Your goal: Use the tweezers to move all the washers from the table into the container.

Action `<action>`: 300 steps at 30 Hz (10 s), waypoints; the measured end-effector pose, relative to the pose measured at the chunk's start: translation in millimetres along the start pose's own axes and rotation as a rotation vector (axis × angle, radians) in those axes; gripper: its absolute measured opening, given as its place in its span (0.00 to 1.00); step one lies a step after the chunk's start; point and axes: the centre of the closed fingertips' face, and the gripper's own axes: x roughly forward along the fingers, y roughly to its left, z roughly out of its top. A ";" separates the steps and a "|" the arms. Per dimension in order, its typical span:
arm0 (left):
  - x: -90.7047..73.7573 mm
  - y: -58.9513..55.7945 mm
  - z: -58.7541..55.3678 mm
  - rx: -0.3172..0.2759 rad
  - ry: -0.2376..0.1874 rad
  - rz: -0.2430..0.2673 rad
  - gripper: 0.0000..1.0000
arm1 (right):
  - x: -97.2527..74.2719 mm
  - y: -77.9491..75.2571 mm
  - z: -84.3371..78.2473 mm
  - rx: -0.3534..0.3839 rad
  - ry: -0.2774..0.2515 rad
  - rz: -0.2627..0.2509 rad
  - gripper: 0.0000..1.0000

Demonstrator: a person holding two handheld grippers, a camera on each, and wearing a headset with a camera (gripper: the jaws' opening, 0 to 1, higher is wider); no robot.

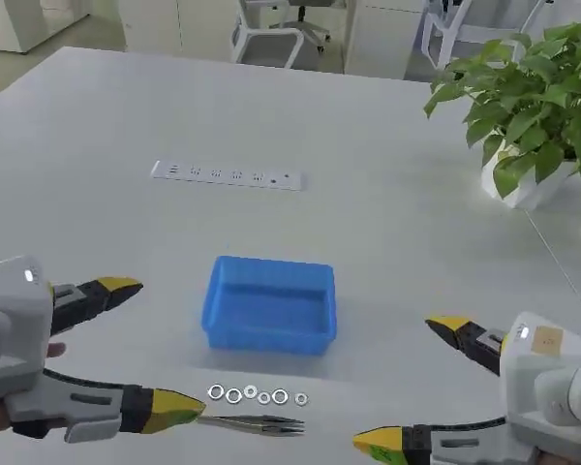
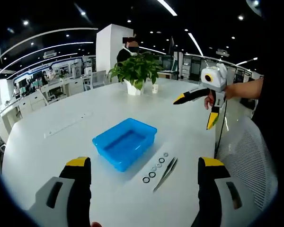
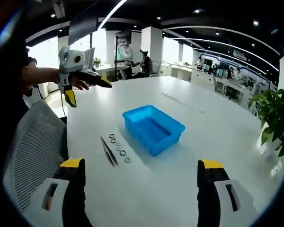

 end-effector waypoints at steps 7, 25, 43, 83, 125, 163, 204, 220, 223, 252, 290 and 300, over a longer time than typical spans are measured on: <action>-0.1 0.0 0.2 -0.005 -0.002 0.001 0.99 | 1.5 0.6 -0.4 -0.004 0.004 0.004 1.00; -1.7 1.8 0.8 -0.004 -0.009 0.011 0.99 | 1.0 -0.2 0.5 -0.005 -0.002 -0.001 1.00; -3.5 1.7 1.8 -0.001 -0.016 0.001 0.99 | 1.5 -2.6 3.8 -0.016 -0.009 -0.003 0.99; 16.5 -21.7 -51.6 0.170 0.194 -0.248 0.53 | 44.1 40.8 -11.9 -0.285 0.134 0.272 0.58; 57.7 -27.0 -109.0 0.314 0.397 -0.377 0.10 | 115.6 85.2 -56.9 -0.471 0.338 0.478 0.13; 42.0 -42.3 -70.7 0.329 0.414 -0.416 0.05 | 113.7 87.1 -57.5 -0.487 0.352 0.465 0.12; 61.6 -68.6 1.0 0.489 0.346 -0.478 0.05 | 112.5 85.3 -32.3 -0.405 0.251 0.409 0.13; 69.8 -81.0 7.5 0.508 0.303 -0.524 0.05 | 115.4 92.7 -29.4 -0.371 0.226 0.411 0.13; 70.2 -81.8 8.0 0.514 0.294 -0.528 0.05 | 115.3 92.5 -29.4 -0.371 0.227 0.411 0.12; 72.6 -76.2 3.1 0.497 0.305 -0.531 0.05 | 116.4 87.7 -25.2 -0.372 0.213 0.392 0.13; 88.1 -66.0 8.4 0.513 0.316 -0.542 0.05 | 123.3 67.4 -28.9 -0.353 0.208 0.330 0.13; 87.8 -66.6 8.9 0.522 0.317 -0.540 0.05 | 122.9 65.5 -28.7 -0.354 0.206 0.318 0.13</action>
